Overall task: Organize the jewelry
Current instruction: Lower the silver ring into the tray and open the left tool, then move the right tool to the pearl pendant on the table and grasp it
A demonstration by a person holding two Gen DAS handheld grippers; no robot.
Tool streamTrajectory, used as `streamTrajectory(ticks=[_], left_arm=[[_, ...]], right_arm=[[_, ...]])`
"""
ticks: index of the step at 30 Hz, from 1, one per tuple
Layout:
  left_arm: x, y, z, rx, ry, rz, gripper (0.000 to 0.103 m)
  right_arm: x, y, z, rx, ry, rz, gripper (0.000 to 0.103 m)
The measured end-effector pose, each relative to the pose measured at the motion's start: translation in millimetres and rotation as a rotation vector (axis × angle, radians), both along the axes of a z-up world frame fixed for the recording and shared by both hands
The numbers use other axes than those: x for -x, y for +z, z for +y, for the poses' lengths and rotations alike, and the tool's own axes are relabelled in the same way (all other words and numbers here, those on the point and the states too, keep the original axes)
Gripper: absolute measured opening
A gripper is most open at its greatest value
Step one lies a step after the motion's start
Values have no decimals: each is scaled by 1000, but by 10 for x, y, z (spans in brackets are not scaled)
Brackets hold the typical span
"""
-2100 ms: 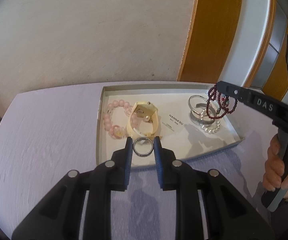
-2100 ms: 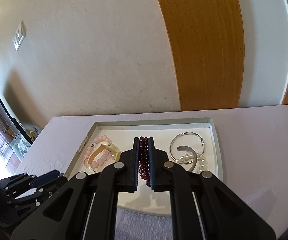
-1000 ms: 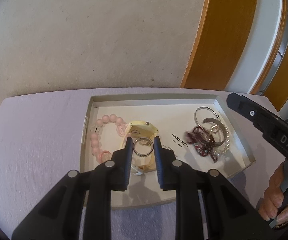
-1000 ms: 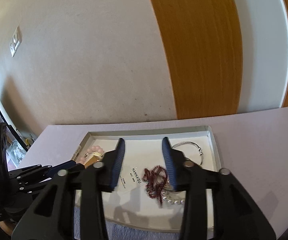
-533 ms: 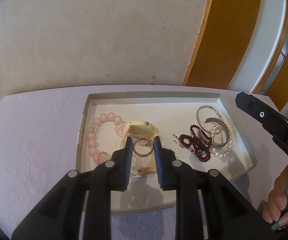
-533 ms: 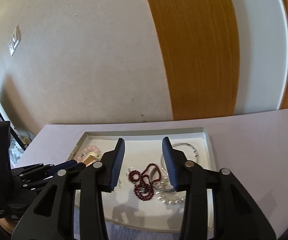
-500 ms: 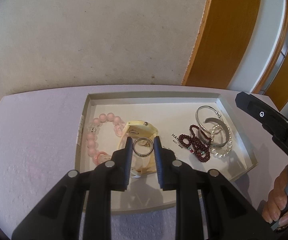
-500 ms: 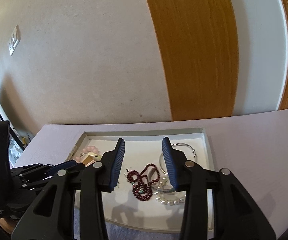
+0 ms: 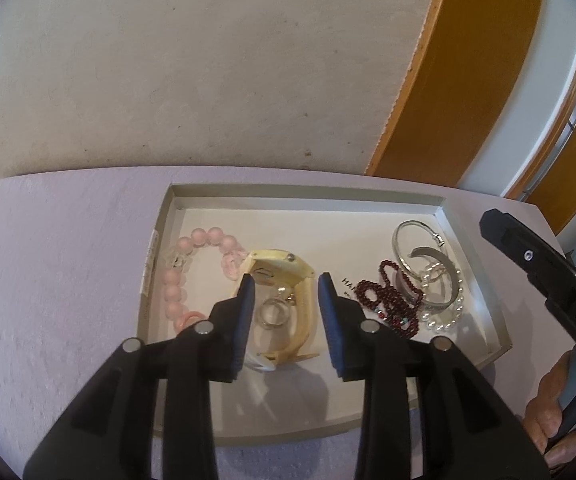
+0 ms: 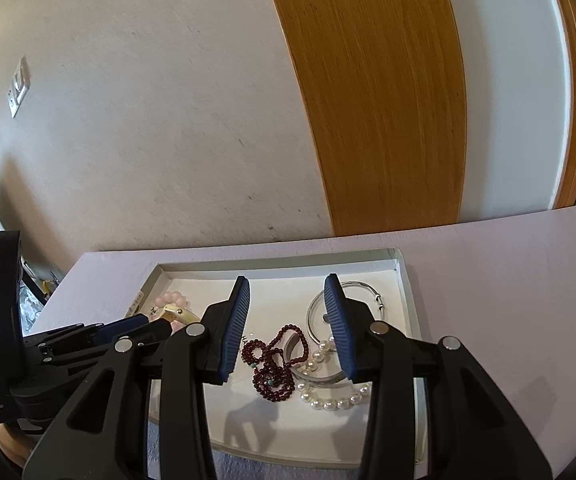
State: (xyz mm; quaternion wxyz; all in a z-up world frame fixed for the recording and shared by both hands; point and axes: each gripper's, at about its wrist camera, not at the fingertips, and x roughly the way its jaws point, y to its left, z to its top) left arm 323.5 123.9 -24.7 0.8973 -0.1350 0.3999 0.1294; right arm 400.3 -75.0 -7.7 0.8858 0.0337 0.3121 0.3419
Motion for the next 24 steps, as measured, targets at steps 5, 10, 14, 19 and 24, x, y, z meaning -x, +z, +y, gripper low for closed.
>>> streamTrajectory(ticks=[5, 10, 14, 19, 24], left_arm=[[30, -20, 71, 11, 15, 3, 34], [98, -22, 98, 13, 25, 4, 34], [267, 9, 105, 3, 36, 4, 34], [636, 82, 90, 0, 63, -4, 36], [1107, 74, -71, 1, 71, -3, 36]], right_arm=[[0, -7, 14, 6, 1, -3, 41], [14, -21, 26, 14, 5, -1, 41], [121, -21, -7, 16, 17, 9, 41], [479, -66, -110, 57, 33, 16, 41], [991, -188, -317, 103, 65, 31, 41]])
